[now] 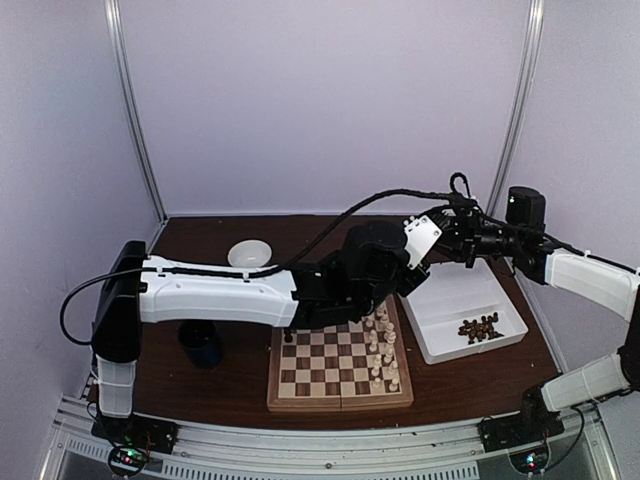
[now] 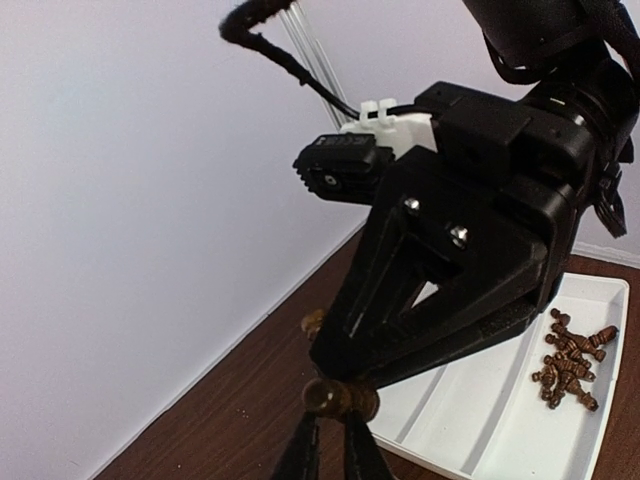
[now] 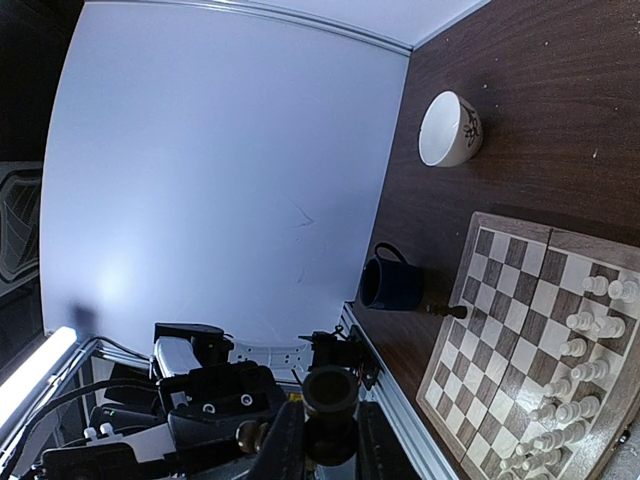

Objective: Set up the chess pieces on the board
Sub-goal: Pick up the pawn from the chess pile.

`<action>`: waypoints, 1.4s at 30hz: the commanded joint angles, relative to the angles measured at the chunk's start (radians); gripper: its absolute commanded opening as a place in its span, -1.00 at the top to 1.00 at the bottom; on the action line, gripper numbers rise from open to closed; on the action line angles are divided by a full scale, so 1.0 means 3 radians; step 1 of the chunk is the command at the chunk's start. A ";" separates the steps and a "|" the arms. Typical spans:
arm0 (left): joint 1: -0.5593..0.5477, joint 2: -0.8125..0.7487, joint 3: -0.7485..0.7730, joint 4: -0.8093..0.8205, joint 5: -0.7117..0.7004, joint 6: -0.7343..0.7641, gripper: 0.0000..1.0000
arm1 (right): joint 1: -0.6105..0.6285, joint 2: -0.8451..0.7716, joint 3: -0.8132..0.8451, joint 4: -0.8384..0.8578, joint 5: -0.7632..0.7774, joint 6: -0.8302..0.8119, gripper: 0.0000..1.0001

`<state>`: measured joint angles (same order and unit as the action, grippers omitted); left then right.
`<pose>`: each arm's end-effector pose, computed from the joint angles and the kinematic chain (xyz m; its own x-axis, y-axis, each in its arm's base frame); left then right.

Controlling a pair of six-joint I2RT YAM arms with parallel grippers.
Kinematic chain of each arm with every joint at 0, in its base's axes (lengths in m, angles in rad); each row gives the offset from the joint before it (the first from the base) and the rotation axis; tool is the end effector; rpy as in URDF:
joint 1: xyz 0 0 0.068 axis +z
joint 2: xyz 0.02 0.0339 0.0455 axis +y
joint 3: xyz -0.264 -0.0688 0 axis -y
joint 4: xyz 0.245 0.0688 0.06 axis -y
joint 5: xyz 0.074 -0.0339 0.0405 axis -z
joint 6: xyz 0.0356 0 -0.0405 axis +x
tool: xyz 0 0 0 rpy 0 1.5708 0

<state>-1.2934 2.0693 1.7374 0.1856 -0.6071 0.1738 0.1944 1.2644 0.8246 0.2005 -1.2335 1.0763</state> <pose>0.1563 -0.4749 0.3072 0.0705 0.2709 -0.9600 0.6327 0.7319 0.2530 0.2593 0.0853 0.2949 -0.9584 0.1082 -0.2642 -0.2525 0.1104 0.9613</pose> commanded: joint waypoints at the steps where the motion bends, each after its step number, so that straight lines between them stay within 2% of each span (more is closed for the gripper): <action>1: 0.0032 -0.0176 -0.0042 0.0119 0.0038 -0.0021 0.81 | -0.0024 -0.0006 -0.0038 0.0022 0.0016 -0.0049 0.91; 23: 0.0086 -0.0143 -0.0040 0.0012 0.0140 -0.0194 0.86 | -0.0044 -0.0004 -0.0039 0.0007 0.0031 -0.0065 0.91; 35: 0.0145 -0.0078 0.0070 -0.0138 0.0229 -0.0339 0.71 | -0.0044 -0.0006 -0.0049 0.0002 0.0031 -0.0069 0.91; 42: 0.0157 -0.0036 0.0151 -0.0198 0.0283 -0.0361 0.50 | -0.0043 -0.0001 -0.0044 0.0001 0.0026 -0.0068 0.91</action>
<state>-1.2552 2.0560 1.7355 0.1215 -0.5446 0.0834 0.1844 1.2644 0.8246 0.1917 -1.2327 1.0695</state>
